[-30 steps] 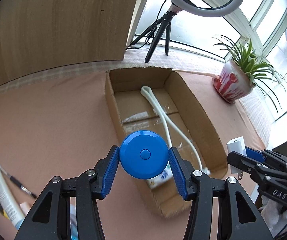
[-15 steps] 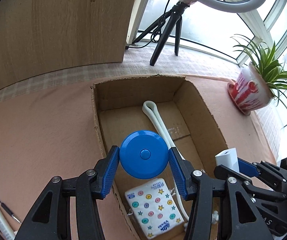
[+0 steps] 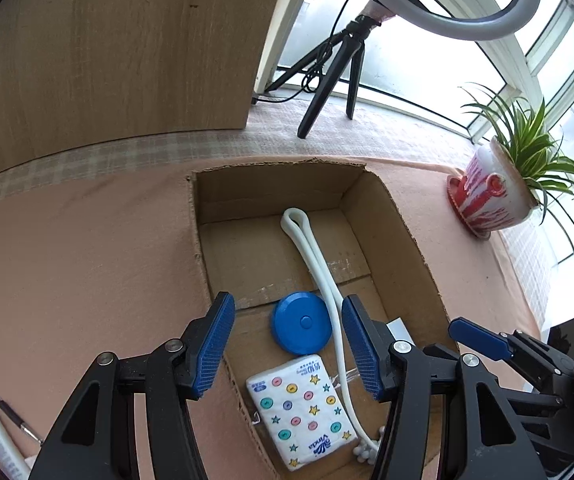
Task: Organize objects
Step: 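Carry the charger into the box with the right gripper while the left carries the blue tape measure there, then open both grippers and move both tools back to the pile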
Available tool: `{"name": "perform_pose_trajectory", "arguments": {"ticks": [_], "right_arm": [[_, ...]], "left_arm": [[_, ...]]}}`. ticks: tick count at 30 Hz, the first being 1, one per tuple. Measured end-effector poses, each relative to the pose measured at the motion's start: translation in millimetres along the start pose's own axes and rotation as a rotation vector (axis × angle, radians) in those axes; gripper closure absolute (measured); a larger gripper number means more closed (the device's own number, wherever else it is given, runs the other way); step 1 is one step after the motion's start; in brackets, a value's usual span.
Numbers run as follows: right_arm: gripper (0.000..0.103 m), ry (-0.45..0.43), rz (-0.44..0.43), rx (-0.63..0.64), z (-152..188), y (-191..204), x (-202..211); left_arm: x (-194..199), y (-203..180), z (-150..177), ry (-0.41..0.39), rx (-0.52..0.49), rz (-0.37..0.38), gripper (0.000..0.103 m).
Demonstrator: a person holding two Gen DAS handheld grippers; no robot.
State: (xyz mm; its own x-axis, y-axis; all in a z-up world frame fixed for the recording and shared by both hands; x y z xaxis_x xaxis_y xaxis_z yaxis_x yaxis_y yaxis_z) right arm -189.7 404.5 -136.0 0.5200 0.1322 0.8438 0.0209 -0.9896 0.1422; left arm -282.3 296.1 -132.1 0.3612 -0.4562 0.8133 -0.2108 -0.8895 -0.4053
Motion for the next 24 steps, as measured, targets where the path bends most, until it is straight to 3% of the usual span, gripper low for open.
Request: {"name": "perform_pose_trajectory", "arguments": {"ticks": [11, 24], "right_arm": [[0.056, -0.075, -0.029, 0.095, 7.9, 45.6, 22.0], [0.056, 0.077, -0.245, 0.328, 82.0, 176.4, 15.0]], "left_arm": [[70.7, 59.1, 21.6, -0.052, 0.062, -0.033, 0.043], [143.8, 183.2, 105.8, -0.027, 0.207, -0.106, 0.044]]}}
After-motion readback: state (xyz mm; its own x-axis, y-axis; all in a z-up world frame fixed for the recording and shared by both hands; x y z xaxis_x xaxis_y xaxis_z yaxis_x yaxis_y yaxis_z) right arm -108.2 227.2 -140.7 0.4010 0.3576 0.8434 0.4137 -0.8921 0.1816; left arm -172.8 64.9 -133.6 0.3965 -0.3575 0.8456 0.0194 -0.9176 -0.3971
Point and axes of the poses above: each gripper's, at about its wrist camera, not at the fingertips, and x roughly against the way its jaws point, y to its left, z to its underside, the point moved 10 cm from there along -x, roughly the way its jaws point, and after that the axes turned 9 degrees about x, right-handed, at the moved point
